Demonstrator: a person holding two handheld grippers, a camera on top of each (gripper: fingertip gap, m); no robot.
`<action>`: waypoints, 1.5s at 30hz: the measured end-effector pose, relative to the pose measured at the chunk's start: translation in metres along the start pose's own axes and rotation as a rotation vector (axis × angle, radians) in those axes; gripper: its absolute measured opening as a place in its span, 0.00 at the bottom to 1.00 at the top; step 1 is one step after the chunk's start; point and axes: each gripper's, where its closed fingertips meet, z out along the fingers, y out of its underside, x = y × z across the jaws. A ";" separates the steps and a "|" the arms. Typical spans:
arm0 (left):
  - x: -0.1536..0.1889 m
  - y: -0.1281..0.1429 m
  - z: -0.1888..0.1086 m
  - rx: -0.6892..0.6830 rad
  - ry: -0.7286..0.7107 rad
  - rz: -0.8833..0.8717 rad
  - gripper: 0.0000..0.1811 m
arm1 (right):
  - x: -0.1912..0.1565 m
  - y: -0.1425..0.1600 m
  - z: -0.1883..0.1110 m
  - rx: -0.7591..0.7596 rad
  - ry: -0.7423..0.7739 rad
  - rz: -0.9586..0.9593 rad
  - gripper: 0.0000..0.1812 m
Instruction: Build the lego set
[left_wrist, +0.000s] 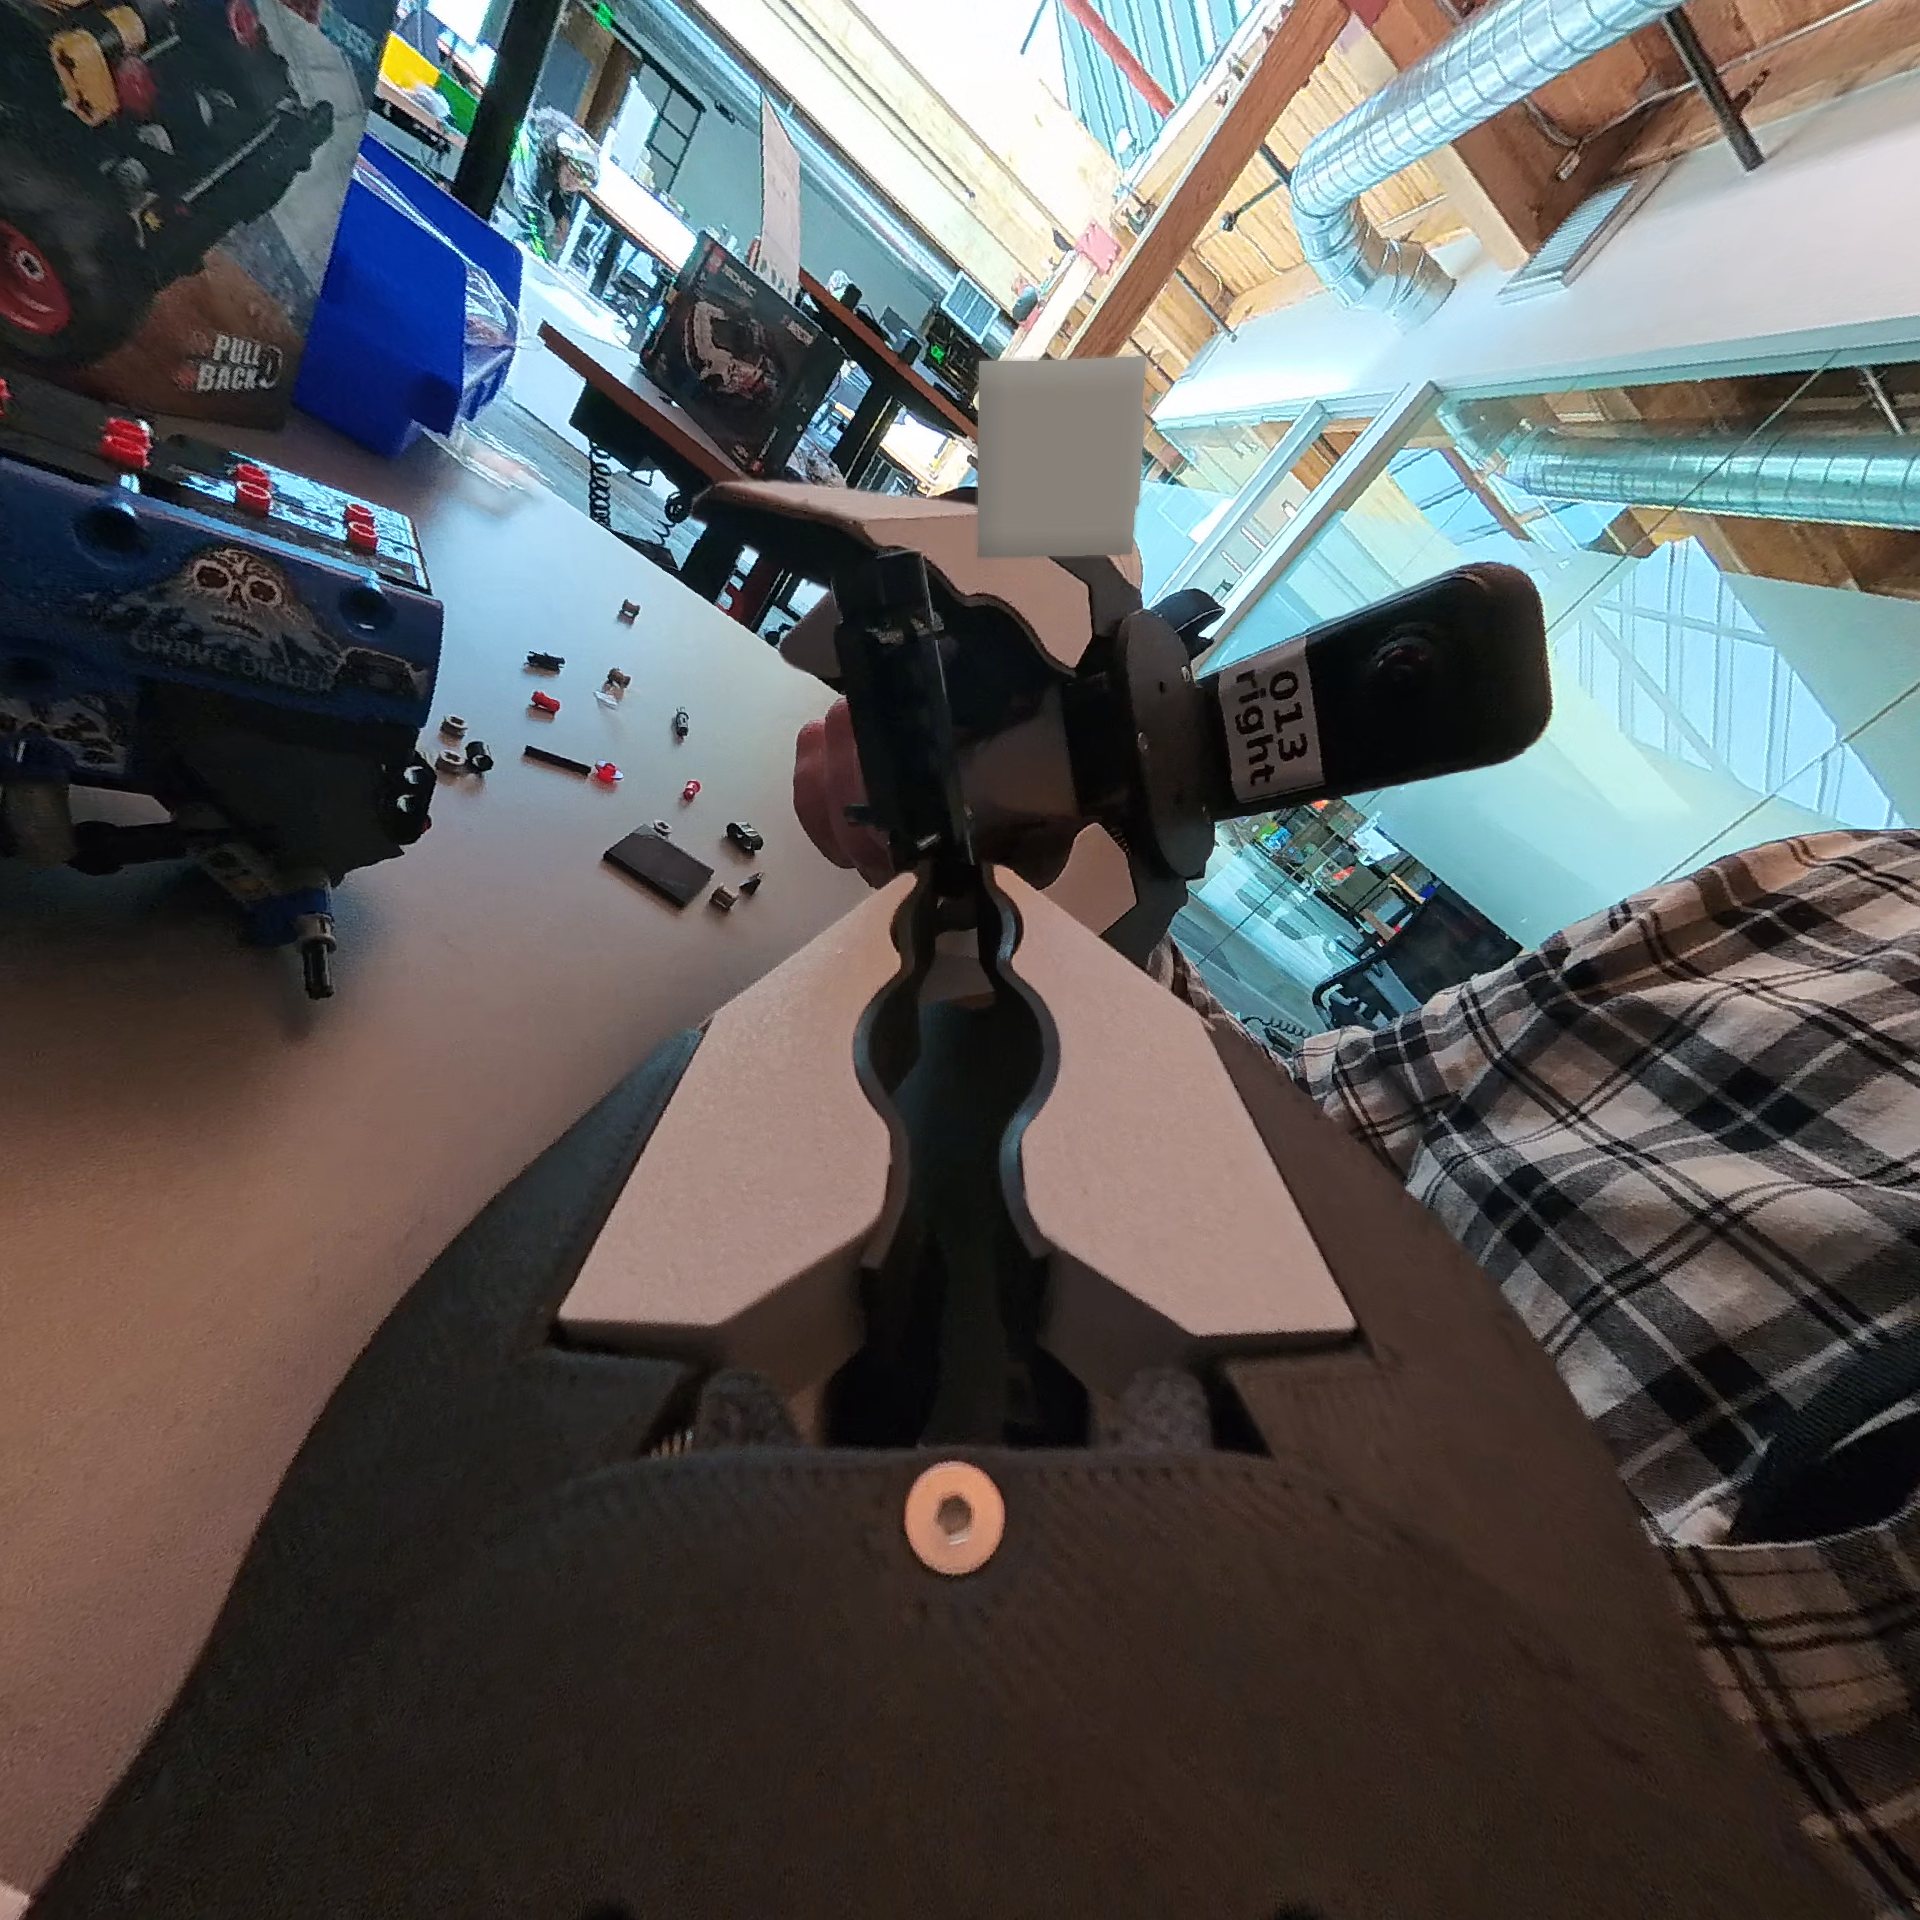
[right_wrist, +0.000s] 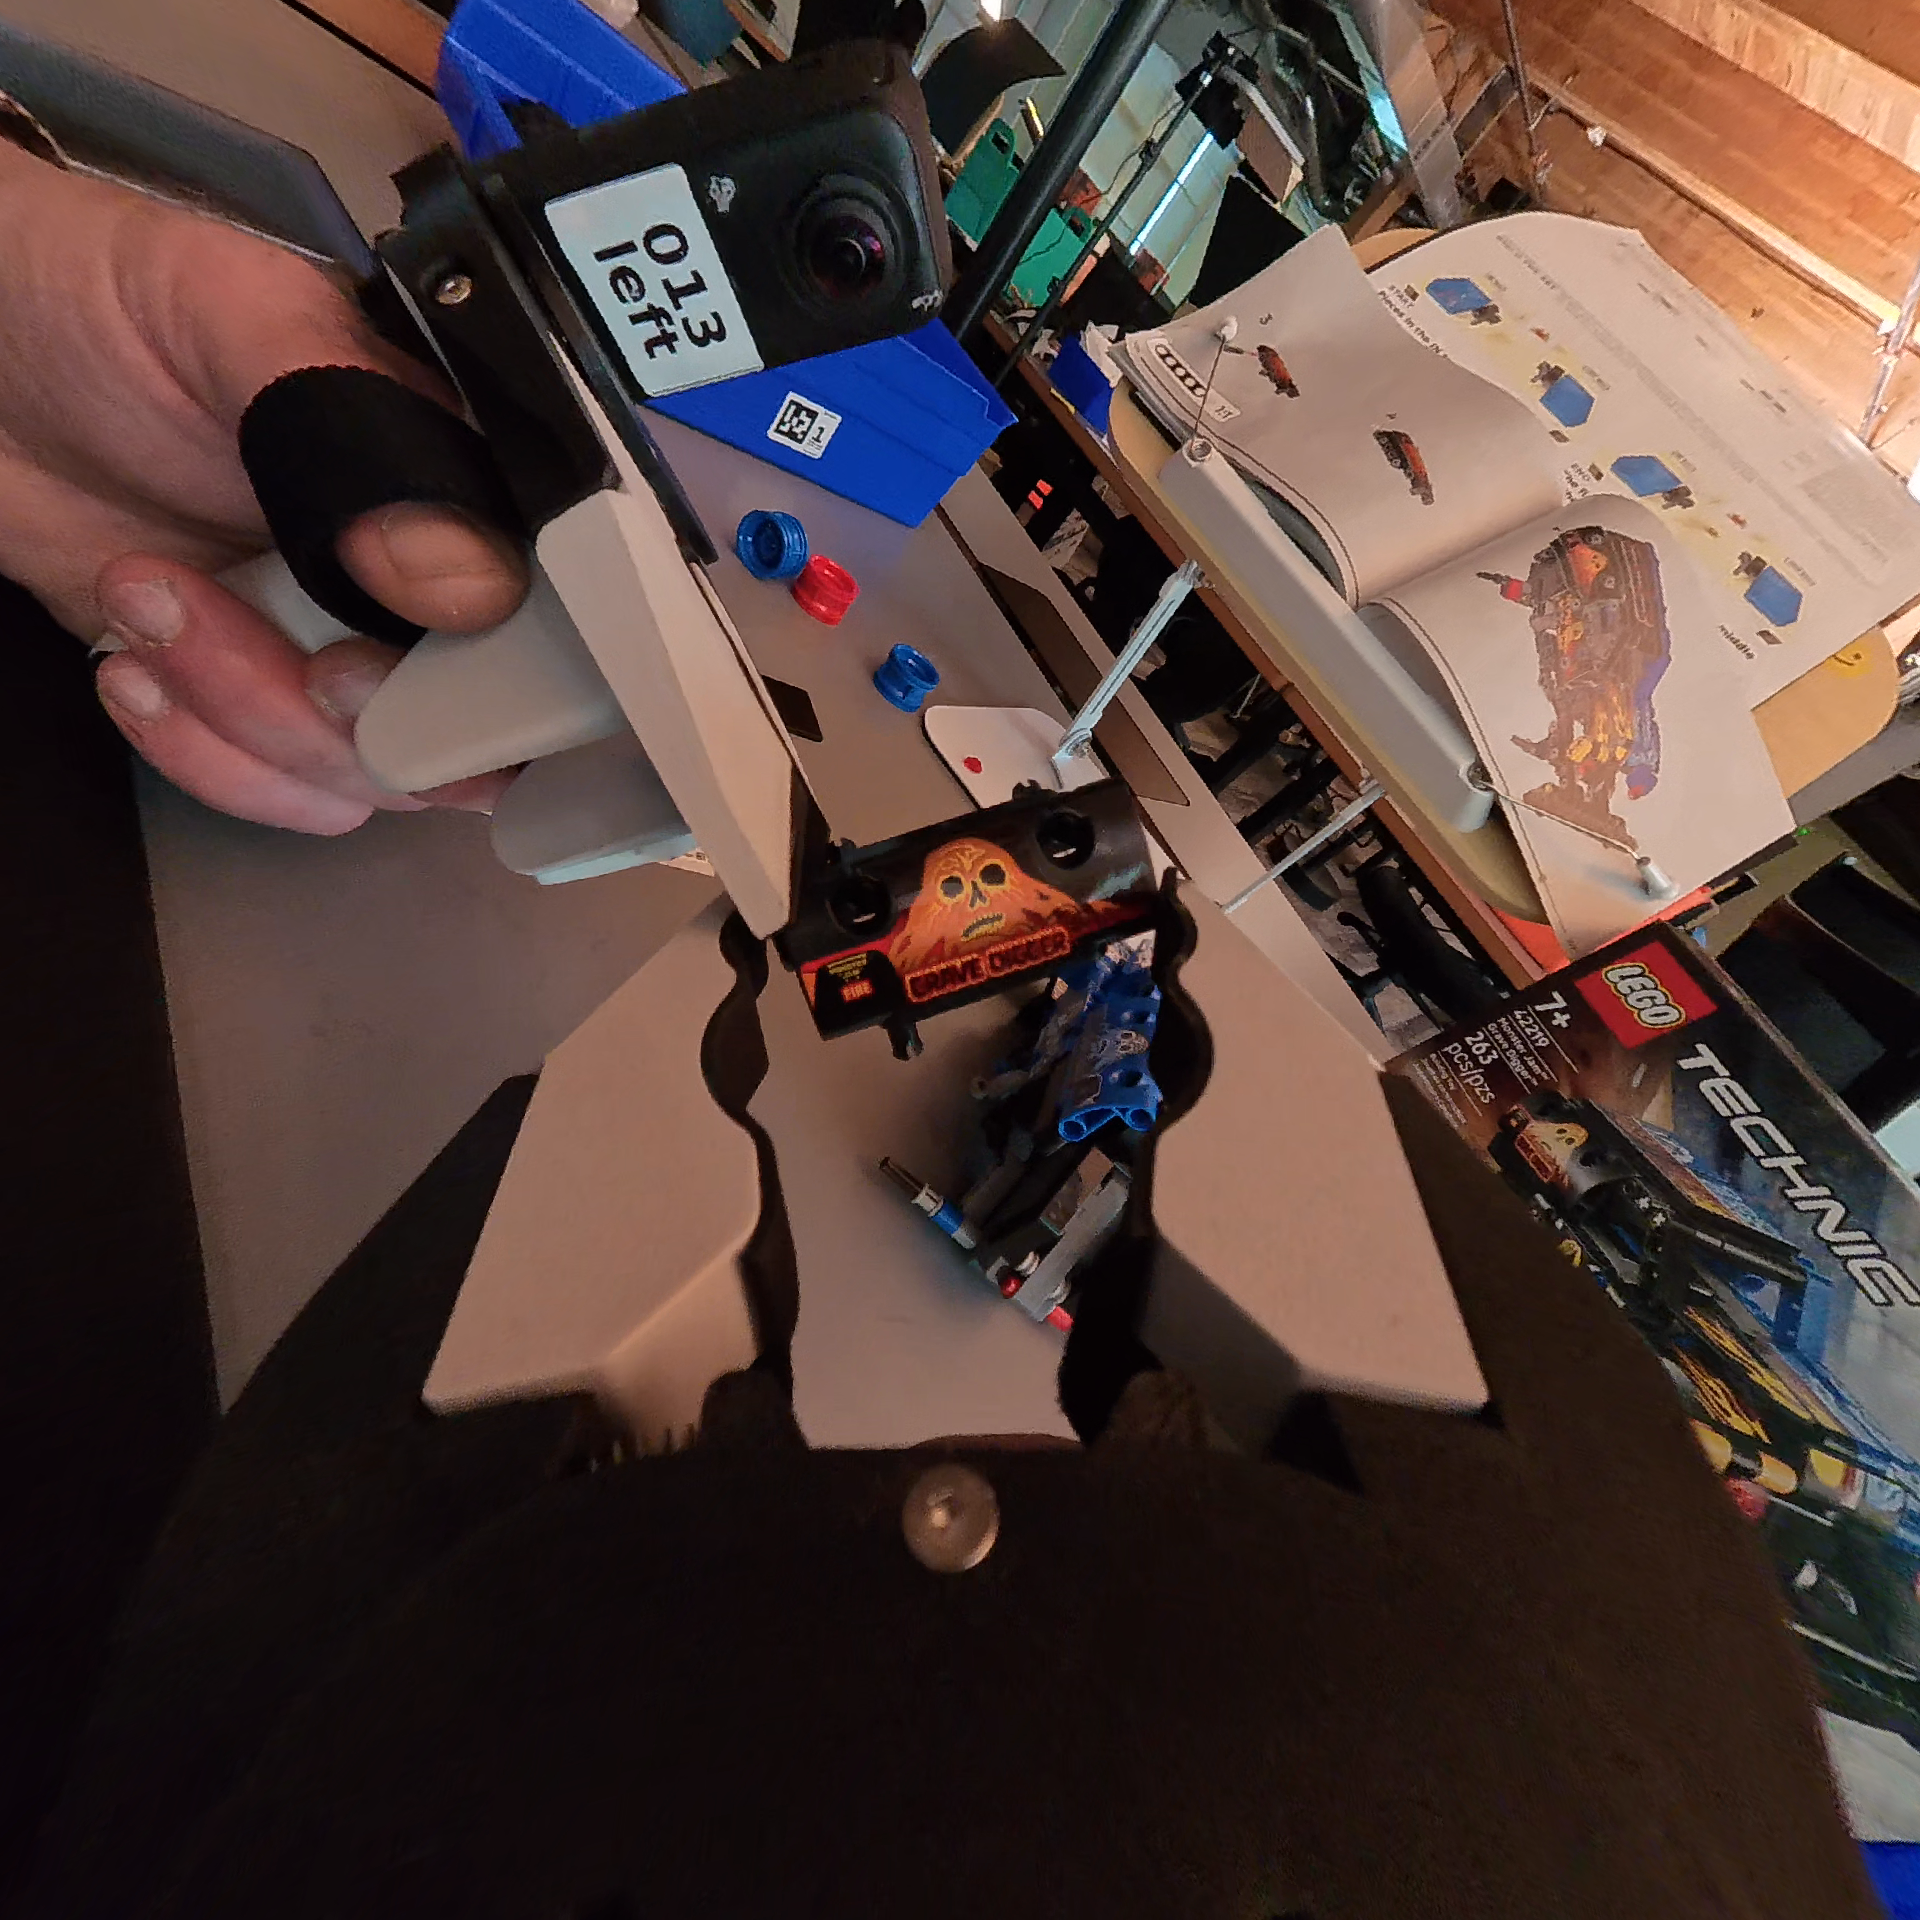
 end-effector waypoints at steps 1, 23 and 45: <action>0.001 0.000 0.000 -0.004 0.006 -0.003 0.03 | -0.001 0.000 -0.001 0.004 -0.005 -0.001 0.40; -0.005 0.008 -0.011 -0.072 0.022 -0.089 0.04 | -0.011 0.000 -0.005 0.024 -0.066 -0.031 0.35; -0.003 0.010 -0.011 -0.082 0.028 -0.095 0.03 | -0.015 0.004 -0.003 0.019 -0.107 0.010 0.35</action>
